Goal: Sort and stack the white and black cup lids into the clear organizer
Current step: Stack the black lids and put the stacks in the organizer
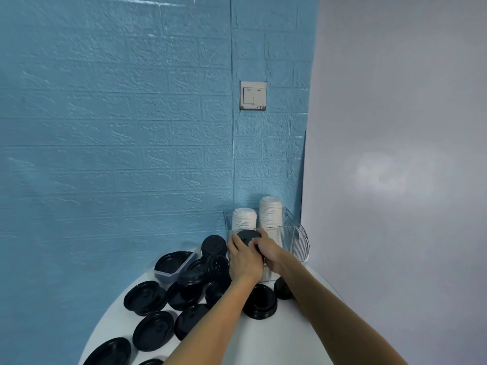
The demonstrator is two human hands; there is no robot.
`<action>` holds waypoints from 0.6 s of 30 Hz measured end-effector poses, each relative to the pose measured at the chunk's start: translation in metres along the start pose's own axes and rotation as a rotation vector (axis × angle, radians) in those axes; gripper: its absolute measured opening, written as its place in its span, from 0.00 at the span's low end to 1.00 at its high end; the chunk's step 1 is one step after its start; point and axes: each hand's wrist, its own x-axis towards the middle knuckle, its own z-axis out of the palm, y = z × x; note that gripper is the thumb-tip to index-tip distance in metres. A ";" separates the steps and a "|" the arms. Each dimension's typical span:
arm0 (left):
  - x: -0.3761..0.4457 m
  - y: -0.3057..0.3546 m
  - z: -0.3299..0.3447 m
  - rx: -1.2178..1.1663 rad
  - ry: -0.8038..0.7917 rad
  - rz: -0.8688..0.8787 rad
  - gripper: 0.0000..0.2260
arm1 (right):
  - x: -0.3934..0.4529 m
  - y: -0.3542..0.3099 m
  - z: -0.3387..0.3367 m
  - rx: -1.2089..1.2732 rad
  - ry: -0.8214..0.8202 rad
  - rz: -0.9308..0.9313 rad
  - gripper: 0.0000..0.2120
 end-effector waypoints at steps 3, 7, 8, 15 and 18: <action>-0.003 -0.004 -0.002 0.178 -0.002 0.057 0.29 | 0.007 0.001 -0.001 -0.008 0.007 0.025 0.25; 0.001 0.001 -0.007 0.457 0.015 0.098 0.28 | 0.007 -0.001 -0.001 0.045 0.003 0.071 0.18; 0.001 0.003 -0.008 0.539 0.020 0.109 0.27 | 0.008 -0.002 -0.002 0.055 0.000 0.085 0.18; 0.006 -0.001 -0.023 0.747 0.077 0.190 0.24 | 0.003 -0.011 0.003 0.027 0.011 0.118 0.16; 0.011 -0.011 -0.028 0.661 0.059 0.247 0.22 | 0.004 -0.011 0.007 -0.010 0.048 0.126 0.13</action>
